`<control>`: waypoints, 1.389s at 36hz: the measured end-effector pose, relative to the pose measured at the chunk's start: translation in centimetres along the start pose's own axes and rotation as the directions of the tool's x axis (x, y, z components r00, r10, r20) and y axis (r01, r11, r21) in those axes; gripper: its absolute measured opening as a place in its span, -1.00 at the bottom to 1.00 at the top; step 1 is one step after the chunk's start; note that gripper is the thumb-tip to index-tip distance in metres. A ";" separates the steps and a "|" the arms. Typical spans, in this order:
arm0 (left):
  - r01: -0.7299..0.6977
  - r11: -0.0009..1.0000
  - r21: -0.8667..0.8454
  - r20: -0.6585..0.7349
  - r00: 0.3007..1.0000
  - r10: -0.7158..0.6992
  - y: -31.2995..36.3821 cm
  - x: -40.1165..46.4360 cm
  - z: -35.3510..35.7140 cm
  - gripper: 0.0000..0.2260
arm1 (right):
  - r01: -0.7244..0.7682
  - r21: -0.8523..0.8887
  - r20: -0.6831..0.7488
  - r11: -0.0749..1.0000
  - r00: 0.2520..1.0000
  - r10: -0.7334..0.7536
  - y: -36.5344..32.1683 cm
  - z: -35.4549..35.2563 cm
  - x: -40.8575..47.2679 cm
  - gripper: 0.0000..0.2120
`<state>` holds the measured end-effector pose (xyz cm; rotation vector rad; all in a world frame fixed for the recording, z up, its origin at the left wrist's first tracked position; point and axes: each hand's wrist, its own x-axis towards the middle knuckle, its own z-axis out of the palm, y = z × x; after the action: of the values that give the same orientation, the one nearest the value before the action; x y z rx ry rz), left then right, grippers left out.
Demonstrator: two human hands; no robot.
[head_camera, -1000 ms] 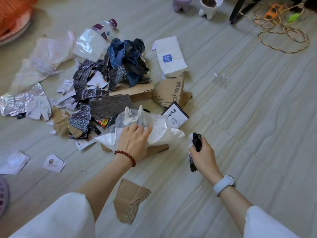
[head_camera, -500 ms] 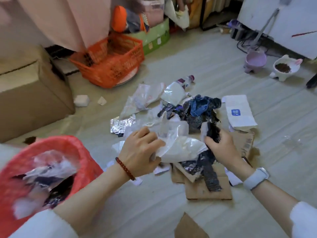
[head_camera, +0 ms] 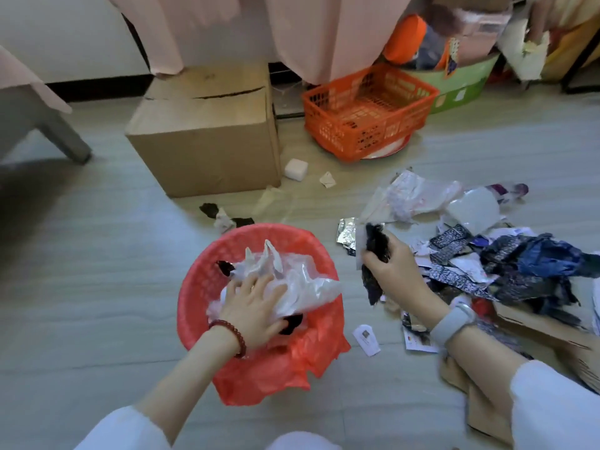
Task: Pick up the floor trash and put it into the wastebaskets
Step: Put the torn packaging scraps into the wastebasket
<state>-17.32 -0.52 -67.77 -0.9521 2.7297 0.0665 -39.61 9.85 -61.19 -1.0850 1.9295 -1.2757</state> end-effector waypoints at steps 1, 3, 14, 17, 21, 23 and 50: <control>0.005 1.000 -0.020 0.114 0.993 -0.003 -0.2 -0.3 0.5 -0.22 | 0.017 -0.039 0.035 0.999 0.999 -0.016 -0.3 1.1 0.1 -0.78; 0.013 0.994 -0.109 0.166 0.986 0.005 -0.7 -0.8 0.8 -0.12 | 0.096 -0.144 0.085 0.985 0.993 -0.085 -0.6 3.2 0.3 -0.73; 0.381 0.750 -0.541 -0.275 0.763 -0.586 -7.2 -3.6 0.7 -0.57 | 0.469 -0.614 0.586 0.635 0.810 -0.031 1.4 14.9 1.9 -0.42; 0.445 0.597 -0.668 -0.067 0.762 -0.644 -7.6 -2.7 2.5 -0.50 | 0.570 -0.635 0.691 0.521 0.720 0.056 3.8 17.3 3.0 -0.27; 0.402 0.509 -0.761 -0.075 0.724 -0.685 -7.2 -2.6 3.7 -0.45 | 0.661 -0.628 0.759 0.410 0.635 0.140 7.0 19.8 3.8 -0.19; 0.412 0.511 -0.755 -0.094 0.702 -0.706 -7.0 -2.6 4.0 -0.43 | 0.705 -0.610 0.785 0.362 0.600 0.153 8.1 21.2 4.2 -0.27; 0.421 0.564 -0.710 -0.065 0.759 -0.648 -6.4 -1.6 3.6 -0.34 | 0.838 -0.526 0.850 0.143 0.514 0.115 7.0 18.1 2.3 -0.34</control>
<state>-11.37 -4.09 -70.58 -2.1571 2.5297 0.8986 -28.36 1.08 -74.54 -2.4457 1.5134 0.6006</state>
